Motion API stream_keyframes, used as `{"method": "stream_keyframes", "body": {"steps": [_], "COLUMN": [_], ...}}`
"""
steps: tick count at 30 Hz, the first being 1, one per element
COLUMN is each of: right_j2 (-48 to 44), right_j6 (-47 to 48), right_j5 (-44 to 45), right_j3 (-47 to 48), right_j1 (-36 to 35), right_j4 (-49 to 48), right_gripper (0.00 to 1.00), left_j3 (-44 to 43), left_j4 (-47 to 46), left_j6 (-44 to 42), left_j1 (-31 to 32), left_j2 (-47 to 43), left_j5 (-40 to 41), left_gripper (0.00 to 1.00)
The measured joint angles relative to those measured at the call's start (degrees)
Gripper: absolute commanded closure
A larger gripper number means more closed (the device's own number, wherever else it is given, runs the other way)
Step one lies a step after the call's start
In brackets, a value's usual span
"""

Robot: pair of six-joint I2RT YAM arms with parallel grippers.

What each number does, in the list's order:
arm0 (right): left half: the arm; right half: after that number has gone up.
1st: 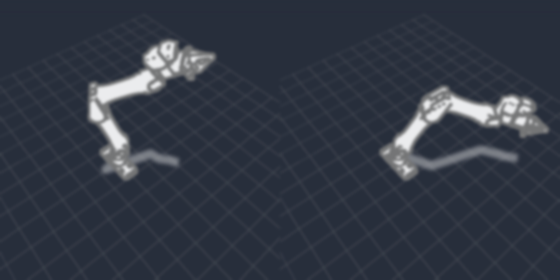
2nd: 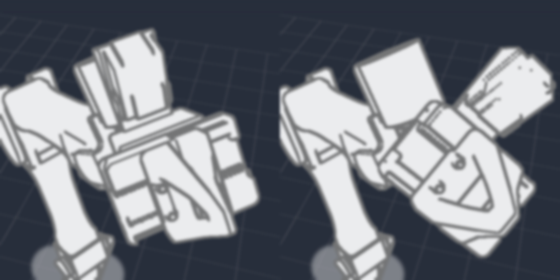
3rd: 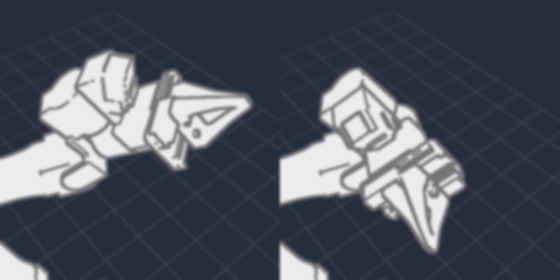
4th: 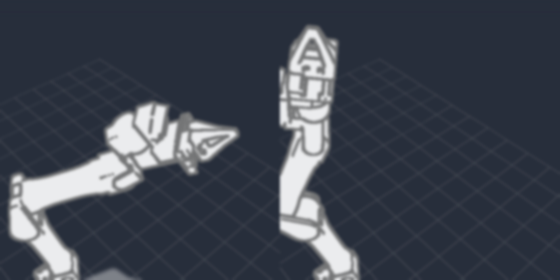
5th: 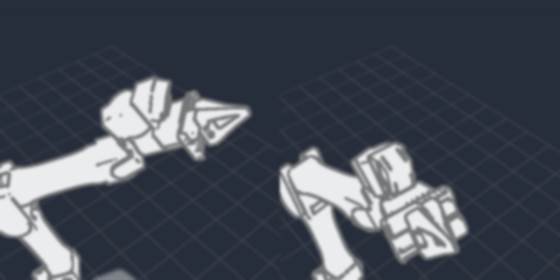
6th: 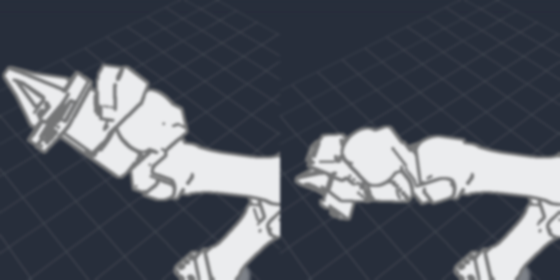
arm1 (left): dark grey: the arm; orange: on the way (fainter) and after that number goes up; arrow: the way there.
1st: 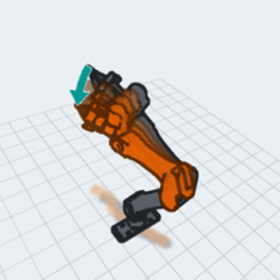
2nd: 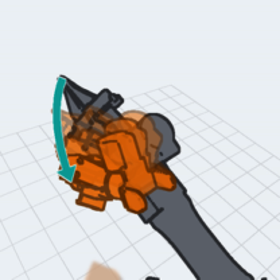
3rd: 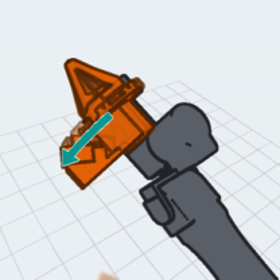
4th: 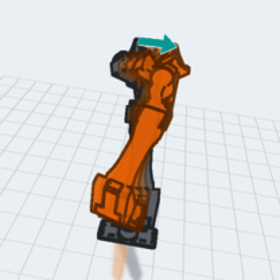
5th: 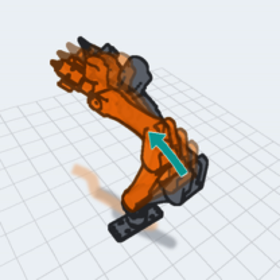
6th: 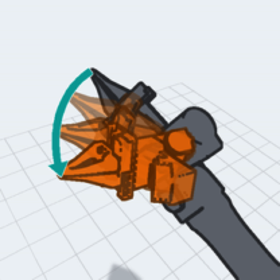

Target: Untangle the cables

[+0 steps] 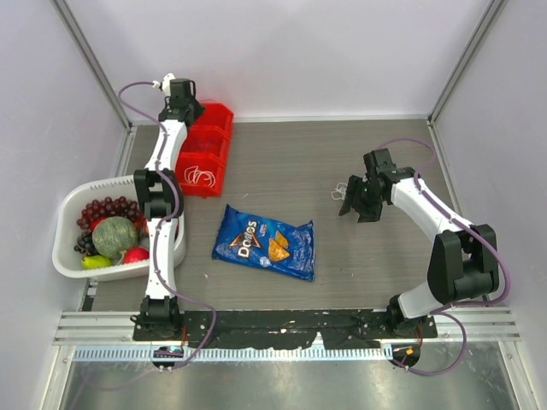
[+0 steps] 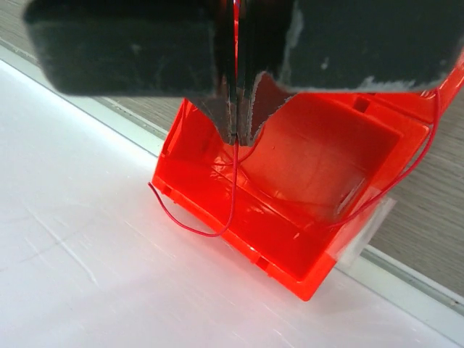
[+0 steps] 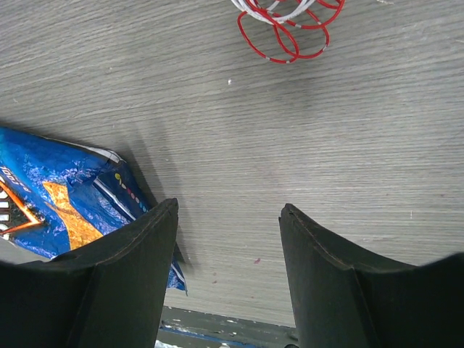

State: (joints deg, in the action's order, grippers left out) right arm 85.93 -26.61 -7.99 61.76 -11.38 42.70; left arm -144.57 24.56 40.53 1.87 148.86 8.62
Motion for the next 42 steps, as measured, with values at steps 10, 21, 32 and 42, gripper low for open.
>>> {"method": "stream_keyframes", "body": {"steps": [10,21,32,42], "right_j2": [0.0,-0.1,-0.1,-0.2], "right_j6": [-0.2,0.0,0.9,1.0], "right_j5": [0.1,-0.2,-0.8,-1.0], "right_j3": [0.0,0.0,-0.1,-1.0], "right_j1": [0.0,0.0,0.0,0.0], "right_j4": [0.8,0.8,0.7,0.4], "right_gripper": [0.37,0.37,0.37,0.37], "left_j3": [-0.1,5.1,16.0,21.3], "left_j4": [0.2,1.6,3.2,8.4], "left_j6": [-0.3,-2.0,-2.0,10.4], "left_j1": [0.3,0.3,0.2,-3.1], "left_j2": [0.6,-3.2,-16.3,-18.1], "left_j5": [-0.9,-1.6,0.9,3.6], "left_gripper": [0.80,0.33,0.37,0.32]}}
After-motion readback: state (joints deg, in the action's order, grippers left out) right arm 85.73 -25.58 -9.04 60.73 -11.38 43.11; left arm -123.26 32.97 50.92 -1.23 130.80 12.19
